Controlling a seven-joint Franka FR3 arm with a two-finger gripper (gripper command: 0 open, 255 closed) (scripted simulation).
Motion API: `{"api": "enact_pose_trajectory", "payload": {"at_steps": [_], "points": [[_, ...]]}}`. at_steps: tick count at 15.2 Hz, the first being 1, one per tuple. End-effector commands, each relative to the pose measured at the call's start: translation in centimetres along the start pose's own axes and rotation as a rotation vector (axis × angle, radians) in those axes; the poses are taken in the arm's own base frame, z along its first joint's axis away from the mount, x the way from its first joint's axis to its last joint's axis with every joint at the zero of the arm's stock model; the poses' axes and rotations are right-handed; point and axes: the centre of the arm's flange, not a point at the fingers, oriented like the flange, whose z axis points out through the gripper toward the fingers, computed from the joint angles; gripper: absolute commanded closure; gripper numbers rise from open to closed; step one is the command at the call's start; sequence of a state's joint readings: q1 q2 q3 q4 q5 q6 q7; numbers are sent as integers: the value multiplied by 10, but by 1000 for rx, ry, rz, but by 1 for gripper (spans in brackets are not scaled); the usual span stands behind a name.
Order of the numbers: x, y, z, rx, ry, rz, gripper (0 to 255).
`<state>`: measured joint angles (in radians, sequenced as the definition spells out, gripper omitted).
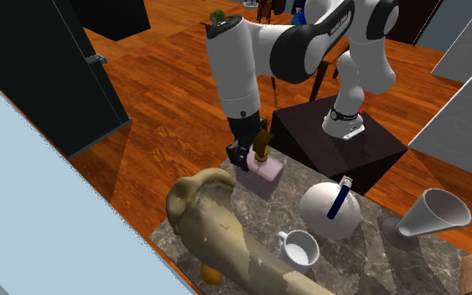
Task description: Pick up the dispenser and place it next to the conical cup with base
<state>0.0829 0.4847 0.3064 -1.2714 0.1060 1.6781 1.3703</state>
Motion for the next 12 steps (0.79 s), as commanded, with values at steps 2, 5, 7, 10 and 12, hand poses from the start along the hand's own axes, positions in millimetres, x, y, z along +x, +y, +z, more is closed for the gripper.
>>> {"api": "enact_pose_trajectory", "payload": {"at_steps": [2, 5, 7, 10, 12], "points": [[-4, 1, -15, 0, 0, 0, 255], [-8, 1, -30, 0, 0, 0, 255], [-10, 1, -40, 0, 0, 0, 255], [-14, 1, -56, 0, 0, 0, 255], [-17, 1, -66, 0, 0, 0, 255]]}}
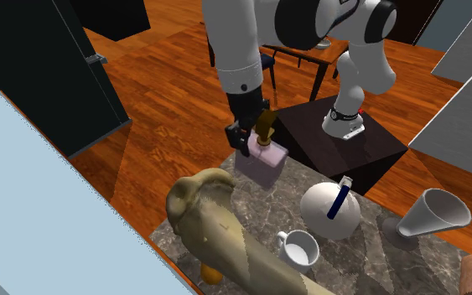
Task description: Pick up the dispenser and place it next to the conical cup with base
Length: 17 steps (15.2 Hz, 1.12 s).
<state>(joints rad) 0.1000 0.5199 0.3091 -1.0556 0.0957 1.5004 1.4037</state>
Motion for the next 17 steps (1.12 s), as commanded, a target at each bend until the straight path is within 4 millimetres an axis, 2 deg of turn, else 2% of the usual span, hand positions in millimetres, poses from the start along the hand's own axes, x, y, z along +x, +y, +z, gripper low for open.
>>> {"api": "enact_pose_trajectory", "payload": {"at_steps": [1, 10, 17], "points": [[-3, 0, -10, 0, 0, 0, 255], [-14, 0, -52, 0, 0, 0, 255], [-104, 11, -33, 0, 0, 0, 255]]}}
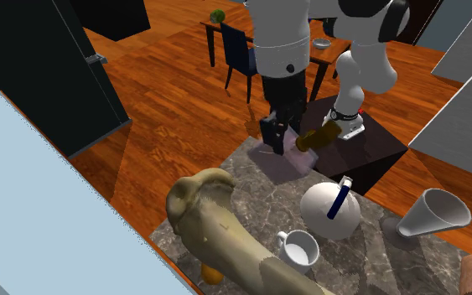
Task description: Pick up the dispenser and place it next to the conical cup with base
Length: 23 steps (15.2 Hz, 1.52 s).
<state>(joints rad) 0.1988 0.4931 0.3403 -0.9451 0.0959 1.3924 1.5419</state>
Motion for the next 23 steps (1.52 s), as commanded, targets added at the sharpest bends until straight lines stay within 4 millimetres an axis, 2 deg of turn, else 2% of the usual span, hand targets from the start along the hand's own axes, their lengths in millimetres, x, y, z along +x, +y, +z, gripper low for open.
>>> {"api": "enact_pose_trajectory", "payload": {"at_steps": [1, 23], "points": [[-24, 5, 9, 0, 1, 2, 255], [-306, 40, 71, 0, 1, 2, 255]]}}
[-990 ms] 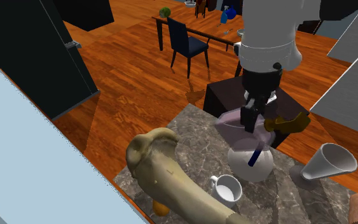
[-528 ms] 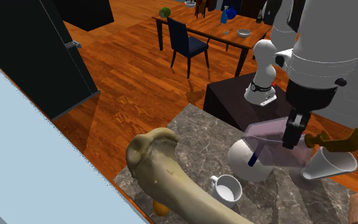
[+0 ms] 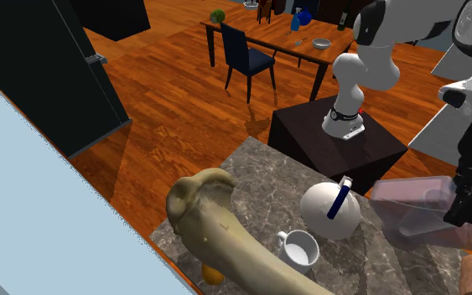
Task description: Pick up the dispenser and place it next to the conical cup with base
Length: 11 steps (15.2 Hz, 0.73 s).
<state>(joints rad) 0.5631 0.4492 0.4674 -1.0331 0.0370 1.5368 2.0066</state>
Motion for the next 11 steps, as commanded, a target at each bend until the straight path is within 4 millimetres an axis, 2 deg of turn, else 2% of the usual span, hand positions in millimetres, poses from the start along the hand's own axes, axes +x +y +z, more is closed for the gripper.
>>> {"api": "enact_pose_trajectory", "payload": {"at_steps": [1, 6, 11], "points": [[-24, 2, 8, 1, 0, 1, 255], [-92, 11, 23, 1, 0, 1, 255], [-86, 11, 48, 1, 0, 1, 255]]}}
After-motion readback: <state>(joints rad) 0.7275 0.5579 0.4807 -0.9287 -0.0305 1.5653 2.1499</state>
